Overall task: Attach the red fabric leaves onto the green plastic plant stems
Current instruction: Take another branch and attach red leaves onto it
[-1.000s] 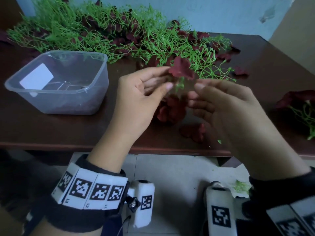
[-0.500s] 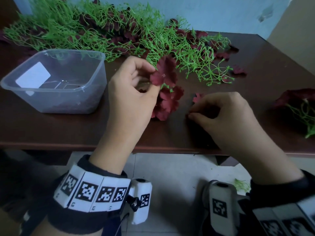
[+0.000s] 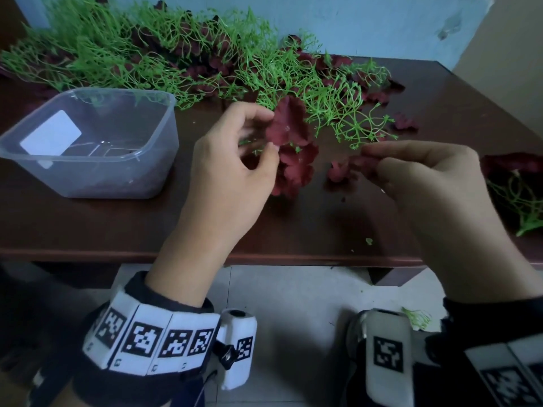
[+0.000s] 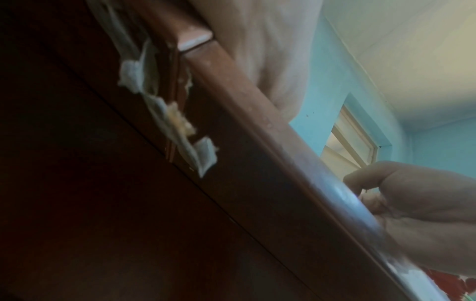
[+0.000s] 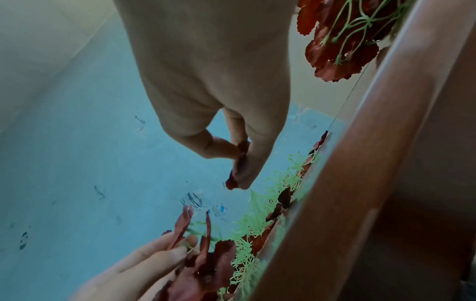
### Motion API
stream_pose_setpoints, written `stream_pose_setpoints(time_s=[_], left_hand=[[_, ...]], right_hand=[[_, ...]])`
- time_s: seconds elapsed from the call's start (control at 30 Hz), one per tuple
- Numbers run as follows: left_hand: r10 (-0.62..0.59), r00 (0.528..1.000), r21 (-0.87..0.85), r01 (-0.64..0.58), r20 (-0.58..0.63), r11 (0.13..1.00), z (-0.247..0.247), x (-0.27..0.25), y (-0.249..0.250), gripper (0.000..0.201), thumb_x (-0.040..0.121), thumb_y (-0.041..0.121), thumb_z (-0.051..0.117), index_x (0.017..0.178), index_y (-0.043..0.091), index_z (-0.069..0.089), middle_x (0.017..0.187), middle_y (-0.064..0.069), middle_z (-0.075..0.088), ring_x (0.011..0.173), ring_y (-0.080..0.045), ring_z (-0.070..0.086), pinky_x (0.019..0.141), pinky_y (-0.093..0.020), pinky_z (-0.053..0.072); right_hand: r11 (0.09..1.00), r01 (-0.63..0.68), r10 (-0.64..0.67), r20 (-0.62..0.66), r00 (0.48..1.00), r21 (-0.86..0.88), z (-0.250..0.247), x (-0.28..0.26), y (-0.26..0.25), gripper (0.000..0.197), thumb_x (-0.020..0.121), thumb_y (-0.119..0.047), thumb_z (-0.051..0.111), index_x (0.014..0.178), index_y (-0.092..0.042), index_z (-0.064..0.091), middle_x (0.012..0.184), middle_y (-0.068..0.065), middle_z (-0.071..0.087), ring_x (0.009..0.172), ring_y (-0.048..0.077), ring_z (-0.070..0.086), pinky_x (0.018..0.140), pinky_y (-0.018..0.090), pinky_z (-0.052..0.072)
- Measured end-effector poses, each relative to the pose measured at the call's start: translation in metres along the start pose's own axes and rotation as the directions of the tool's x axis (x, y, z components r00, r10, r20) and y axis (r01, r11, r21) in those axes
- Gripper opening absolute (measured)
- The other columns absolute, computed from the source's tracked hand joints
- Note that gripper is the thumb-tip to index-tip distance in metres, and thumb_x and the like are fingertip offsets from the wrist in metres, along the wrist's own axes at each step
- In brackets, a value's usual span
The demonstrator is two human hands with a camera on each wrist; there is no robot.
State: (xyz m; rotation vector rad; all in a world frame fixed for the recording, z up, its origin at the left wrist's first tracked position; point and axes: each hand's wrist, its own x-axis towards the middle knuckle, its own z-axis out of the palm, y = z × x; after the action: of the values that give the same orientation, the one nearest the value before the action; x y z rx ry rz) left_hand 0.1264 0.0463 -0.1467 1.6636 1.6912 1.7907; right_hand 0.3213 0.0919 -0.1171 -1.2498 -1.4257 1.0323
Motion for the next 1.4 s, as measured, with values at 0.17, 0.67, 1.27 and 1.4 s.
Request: stream_pose_setpoints(time_s=[0.17,0.67,1.27,1.4], left_hand=[[-0.023,0.996,0.096,0.015,0.081,0.995,0.0,0.0,-0.002,0.04,0.089,0.013,0.063,0.128,0.02,0.056,0.129,0.004,0.063,0.128,-0.009,0.057,0.111,-0.039,0.047],[0.145,0.828,0.344,-0.376,0.542,0.86,0.058,-0.03,0.018,0.016,0.092,0.008,0.063,0.101,0.004,0.075,0.103,-0.01,0.054,0.102,-0.028,0.048,0.087,-0.044,0.045],[-0.003,0.857,0.34,-0.2,0.515,0.919,0.028,-0.013,0.015,0.029,0.096,0.0,0.058,0.121,0.014,0.053,0.097,0.009,0.053,0.094,-0.017,0.056,0.079,-0.026,0.039],[0.025,0.923,0.141,-0.085,0.383,0.986,0.021,-0.009,0.011,0.022,0.092,0.0,0.068,0.107,0.013,0.058,0.087,0.014,0.059,0.078,0.001,0.062,0.072,-0.012,0.049]], right_hand=[[0.998,-0.047,0.047,-0.006,0.999,0.043,-0.002,0.002,0.0,0.006,0.086,-0.003,0.074,0.09,-0.007,0.076,0.079,0.015,0.076,0.072,0.019,0.075,0.074,0.026,0.061],[0.995,0.056,-0.049,-0.084,0.995,0.087,0.0,-0.001,0.0,0.009,0.092,-0.005,0.067,0.087,-0.004,0.074,0.08,0.01,0.077,0.073,0.02,0.076,0.071,0.03,0.062],[0.914,-0.212,0.178,0.127,0.976,0.346,0.006,-0.006,-0.001,0.008,0.089,0.005,0.066,0.091,0.012,0.068,0.085,0.029,0.073,0.077,0.028,0.076,0.075,0.027,0.062],[0.901,-0.226,0.209,0.086,0.974,0.369,0.013,-0.005,-0.001,0.009,0.091,0.002,0.066,0.094,0.01,0.068,0.085,0.027,0.07,0.072,0.026,0.076,0.066,0.022,0.06]])
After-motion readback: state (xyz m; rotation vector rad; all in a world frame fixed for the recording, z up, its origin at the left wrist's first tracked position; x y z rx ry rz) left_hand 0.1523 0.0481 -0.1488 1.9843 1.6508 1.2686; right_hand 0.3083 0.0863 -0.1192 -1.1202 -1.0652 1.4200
